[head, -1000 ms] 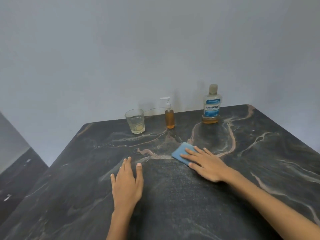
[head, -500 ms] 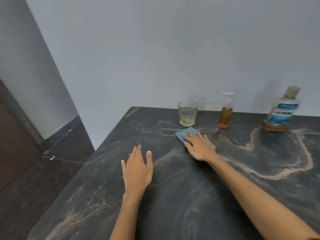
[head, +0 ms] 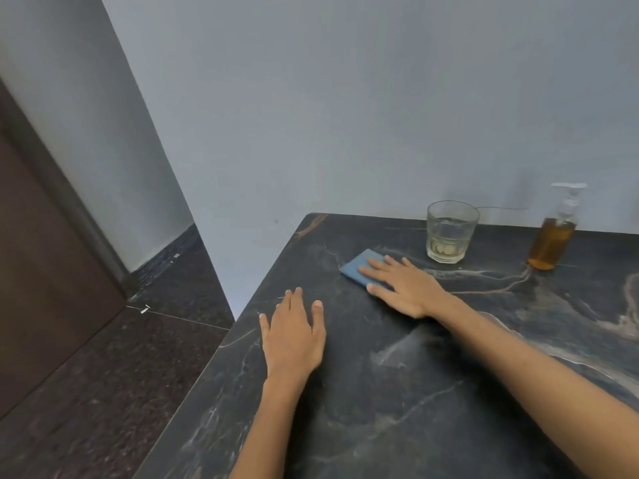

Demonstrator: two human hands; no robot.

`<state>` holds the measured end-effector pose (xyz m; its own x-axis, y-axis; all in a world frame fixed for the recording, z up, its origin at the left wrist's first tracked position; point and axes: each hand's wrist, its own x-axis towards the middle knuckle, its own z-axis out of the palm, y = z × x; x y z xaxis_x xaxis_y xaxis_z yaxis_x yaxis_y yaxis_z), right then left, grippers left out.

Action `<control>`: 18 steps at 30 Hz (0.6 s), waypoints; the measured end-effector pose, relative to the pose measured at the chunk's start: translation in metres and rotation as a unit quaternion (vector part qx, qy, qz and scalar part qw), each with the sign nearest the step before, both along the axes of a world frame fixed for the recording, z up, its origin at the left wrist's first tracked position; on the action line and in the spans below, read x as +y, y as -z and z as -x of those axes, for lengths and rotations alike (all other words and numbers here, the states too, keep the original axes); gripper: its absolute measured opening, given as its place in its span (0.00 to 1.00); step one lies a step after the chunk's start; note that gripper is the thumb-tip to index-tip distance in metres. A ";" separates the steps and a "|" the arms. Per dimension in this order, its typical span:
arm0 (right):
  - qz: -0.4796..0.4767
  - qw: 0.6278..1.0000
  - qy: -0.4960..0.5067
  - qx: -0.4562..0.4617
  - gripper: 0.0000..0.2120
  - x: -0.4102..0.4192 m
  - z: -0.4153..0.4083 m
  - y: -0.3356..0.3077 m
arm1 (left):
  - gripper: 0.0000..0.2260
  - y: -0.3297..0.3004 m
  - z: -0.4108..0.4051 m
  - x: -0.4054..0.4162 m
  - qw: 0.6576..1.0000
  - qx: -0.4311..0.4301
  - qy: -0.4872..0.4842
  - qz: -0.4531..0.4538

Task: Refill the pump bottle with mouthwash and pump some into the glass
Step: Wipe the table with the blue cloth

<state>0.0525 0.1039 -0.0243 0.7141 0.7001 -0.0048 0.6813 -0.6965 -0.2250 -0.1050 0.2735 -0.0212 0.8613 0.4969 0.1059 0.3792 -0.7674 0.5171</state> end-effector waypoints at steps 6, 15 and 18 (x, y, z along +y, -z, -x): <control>0.048 0.992 0.114 0.020 0.25 0.110 -0.075 -0.002 | 0.26 -0.002 -0.027 0.016 1.000 0.001 0.009 -0.028; -0.043 0.978 -0.204 -0.013 0.24 0.090 -0.035 0.014 | 0.23 -0.006 -0.056 0.046 0.995 -0.042 0.030 -0.081; -0.024 0.992 -0.123 -0.032 0.23 0.074 -0.062 0.011 | 0.24 -0.003 -0.061 0.052 0.995 -0.036 0.035 -0.092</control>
